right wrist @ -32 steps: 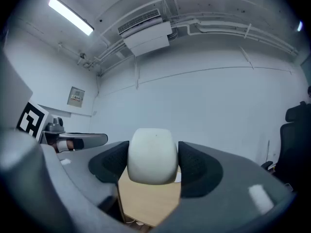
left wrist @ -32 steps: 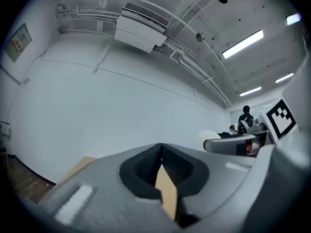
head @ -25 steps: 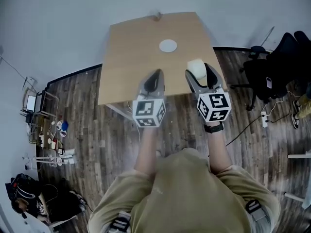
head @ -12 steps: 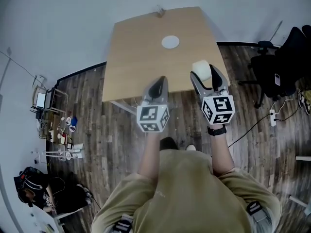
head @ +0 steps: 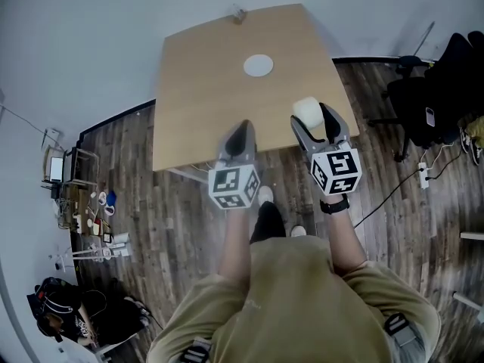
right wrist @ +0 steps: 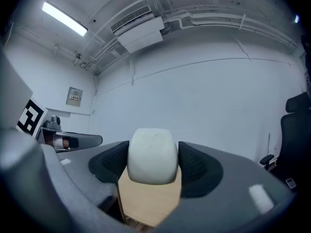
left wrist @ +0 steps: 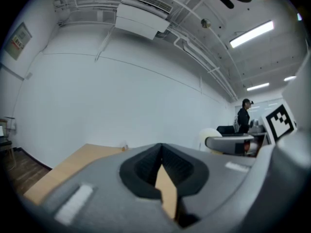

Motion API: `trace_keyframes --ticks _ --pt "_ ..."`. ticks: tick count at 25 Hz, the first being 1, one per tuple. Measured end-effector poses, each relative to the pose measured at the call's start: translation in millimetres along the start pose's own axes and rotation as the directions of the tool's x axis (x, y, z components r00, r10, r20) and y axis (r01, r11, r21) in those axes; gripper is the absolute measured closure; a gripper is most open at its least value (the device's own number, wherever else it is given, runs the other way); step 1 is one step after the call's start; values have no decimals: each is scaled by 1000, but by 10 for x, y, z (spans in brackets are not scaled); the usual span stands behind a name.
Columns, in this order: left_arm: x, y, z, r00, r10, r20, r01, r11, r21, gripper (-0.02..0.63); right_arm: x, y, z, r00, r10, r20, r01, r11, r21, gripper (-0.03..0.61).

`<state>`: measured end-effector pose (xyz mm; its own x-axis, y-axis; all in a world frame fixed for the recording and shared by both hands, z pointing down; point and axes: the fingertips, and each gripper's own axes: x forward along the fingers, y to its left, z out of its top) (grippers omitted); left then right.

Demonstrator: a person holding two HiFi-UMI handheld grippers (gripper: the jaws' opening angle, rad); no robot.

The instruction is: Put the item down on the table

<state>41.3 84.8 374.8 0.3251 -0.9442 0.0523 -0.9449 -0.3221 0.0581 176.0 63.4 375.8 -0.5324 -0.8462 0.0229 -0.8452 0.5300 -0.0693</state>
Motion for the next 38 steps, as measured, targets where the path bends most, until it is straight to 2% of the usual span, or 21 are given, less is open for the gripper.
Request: trace_keyframes --ticks 3,6,12,14,18,23,27,32,38 --pt "228 254 50 1000 -10 12 10 1000 -1 612 291 -46 -4 1000 -17 -7 17 1000 -7 256" --pt "466 496 176 997 -54 46 54 999 -4 612 669 -56 70 1000 -19 -10 18 999 -28 256" --pt "932 1031 462 991 -95 91 90 994 59 612 1471 -71 315 999 -41 26 43 998 -45 256" --pt "1060 1291 556 990 -81 113 74 995 69 612 1742 -30 342 999 -40 23 41 998 -45 256" --pt "1277 1767 645 989 -64 135 58 997 42 614 2180 48 345 999 -49 10 50 997 -52 256" --pt "1504 2046 477 990 -84 109 78 995 54 614 2465 63 203 997 -77 -2 77 996 -54 256" --pt "1731 2121 370 992 -114 56 111 992 58 614 2636 8 40 995 -89 -40 88 996 -32 256" --pt "2100 2250 324 993 -107 39 104 991 79 613 3000 -240 -7 994 -106 -31 106 994 -6 256" --pt "2603 2271 168 996 -86 -9 87 995 53 613 3349 -628 -205 990 -103 -93 104 994 9 256"
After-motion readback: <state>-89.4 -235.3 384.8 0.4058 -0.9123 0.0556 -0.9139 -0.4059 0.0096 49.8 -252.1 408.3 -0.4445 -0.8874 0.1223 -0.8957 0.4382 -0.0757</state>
